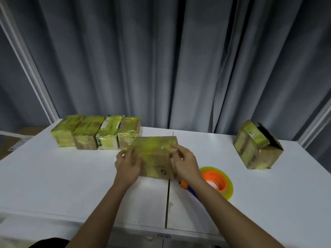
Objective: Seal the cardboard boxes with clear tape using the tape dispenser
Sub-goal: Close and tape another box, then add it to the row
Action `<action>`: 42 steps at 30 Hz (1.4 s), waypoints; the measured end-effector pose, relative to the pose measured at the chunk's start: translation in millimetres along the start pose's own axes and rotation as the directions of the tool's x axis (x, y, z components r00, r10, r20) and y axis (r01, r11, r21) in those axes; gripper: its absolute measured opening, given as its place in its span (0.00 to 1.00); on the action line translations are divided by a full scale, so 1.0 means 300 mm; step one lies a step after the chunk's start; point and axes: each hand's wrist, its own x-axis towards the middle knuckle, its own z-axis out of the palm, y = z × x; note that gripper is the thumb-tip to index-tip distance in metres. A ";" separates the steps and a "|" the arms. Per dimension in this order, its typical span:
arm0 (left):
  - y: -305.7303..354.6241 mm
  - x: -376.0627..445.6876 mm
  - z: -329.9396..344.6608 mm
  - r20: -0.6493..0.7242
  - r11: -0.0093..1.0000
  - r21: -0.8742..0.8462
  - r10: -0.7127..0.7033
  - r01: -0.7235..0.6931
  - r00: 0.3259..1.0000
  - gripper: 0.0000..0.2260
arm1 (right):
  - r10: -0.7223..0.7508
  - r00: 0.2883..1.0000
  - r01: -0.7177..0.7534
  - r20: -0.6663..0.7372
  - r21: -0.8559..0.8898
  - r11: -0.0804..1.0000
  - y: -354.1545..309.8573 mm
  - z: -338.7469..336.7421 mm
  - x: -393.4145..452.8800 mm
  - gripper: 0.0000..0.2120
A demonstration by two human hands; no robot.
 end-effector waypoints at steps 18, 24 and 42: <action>0.031 -0.141 0.031 0.293 0.902 -0.355 -0.143 0.246 0.945 0.18 | -0.032 0.984 0.027 0.176 0.028 0.999 0.115 -0.014 -0.189 0.14; 0.049 -0.091 0.060 0.357 0.934 -0.321 -0.037 0.159 0.933 0.14 | -0.005 1.000 -0.006 -0.014 -0.673 0.740 0.293 -0.166 -0.232 0.28; 0.229 -0.145 0.094 0.323 0.915 -0.056 0.395 -0.399 0.860 0.19 | -0.130 0.970 0.038 -0.206 -0.397 0.917 0.244 -0.284 -0.308 0.18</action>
